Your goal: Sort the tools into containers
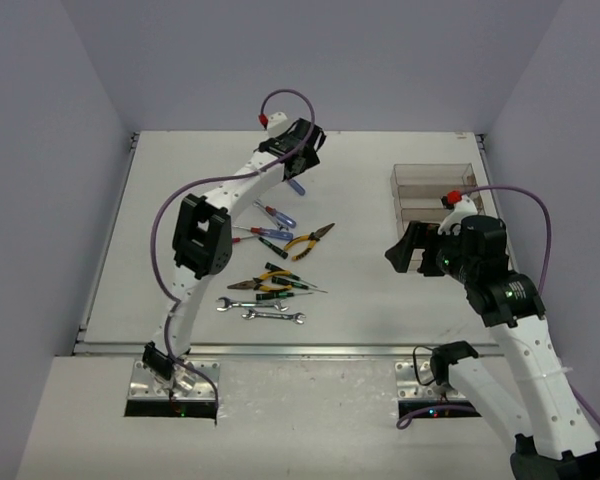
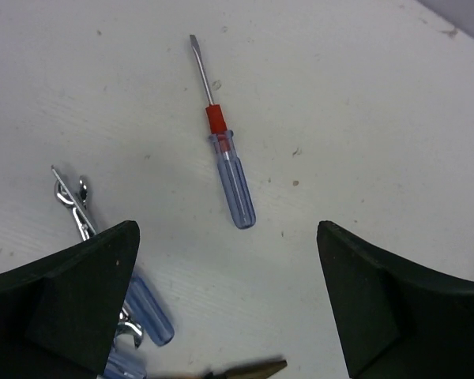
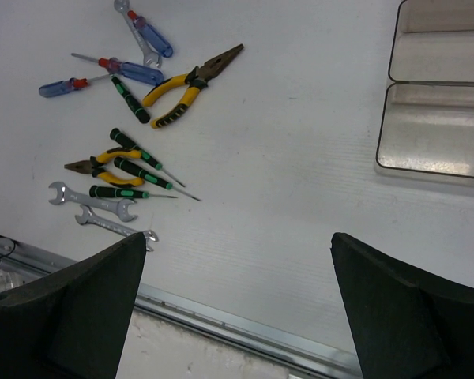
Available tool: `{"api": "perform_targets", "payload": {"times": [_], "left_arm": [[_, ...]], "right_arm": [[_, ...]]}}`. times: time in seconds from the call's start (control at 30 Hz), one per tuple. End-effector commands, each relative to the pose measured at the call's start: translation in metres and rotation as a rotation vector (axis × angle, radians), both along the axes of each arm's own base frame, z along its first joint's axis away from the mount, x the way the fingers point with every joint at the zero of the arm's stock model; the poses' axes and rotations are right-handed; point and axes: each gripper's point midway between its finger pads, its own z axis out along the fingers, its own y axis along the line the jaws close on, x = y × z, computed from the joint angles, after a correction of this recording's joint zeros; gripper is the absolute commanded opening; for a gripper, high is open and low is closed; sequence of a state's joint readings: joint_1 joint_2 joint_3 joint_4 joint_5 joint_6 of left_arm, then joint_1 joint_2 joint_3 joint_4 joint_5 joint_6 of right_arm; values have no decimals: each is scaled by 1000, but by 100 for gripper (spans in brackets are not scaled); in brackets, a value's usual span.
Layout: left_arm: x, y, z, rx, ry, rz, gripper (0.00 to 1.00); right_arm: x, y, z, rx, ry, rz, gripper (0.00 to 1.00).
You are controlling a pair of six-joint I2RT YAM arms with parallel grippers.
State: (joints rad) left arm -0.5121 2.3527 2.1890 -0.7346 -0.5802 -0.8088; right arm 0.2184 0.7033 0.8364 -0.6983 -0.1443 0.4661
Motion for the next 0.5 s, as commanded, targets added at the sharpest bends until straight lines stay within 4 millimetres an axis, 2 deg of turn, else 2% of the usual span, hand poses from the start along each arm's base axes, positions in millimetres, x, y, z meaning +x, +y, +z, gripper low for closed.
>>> {"api": "perform_targets", "payload": {"times": [0.0,0.1,0.17,0.23,0.3,0.47], "left_arm": [[15,2,-10,76,-2,-10,85],[28,1,-23,106,-28,-30,80],[32,0,-43,133,-9,-45,78],[34,-1,-51,142,2,-53,76],[36,-2,-68,156,26,-78,70],[36,2,-88,132,60,-111,55]], "right_arm": [[6,5,21,13,-81,34,99],[5,8,20,26,-89,52,99],[5,11,19,34,-87,63,99],[5,12,16,36,-80,67,99],[6,13,14,42,-80,71,99],[7,19,7,67,-66,91,99]]}}
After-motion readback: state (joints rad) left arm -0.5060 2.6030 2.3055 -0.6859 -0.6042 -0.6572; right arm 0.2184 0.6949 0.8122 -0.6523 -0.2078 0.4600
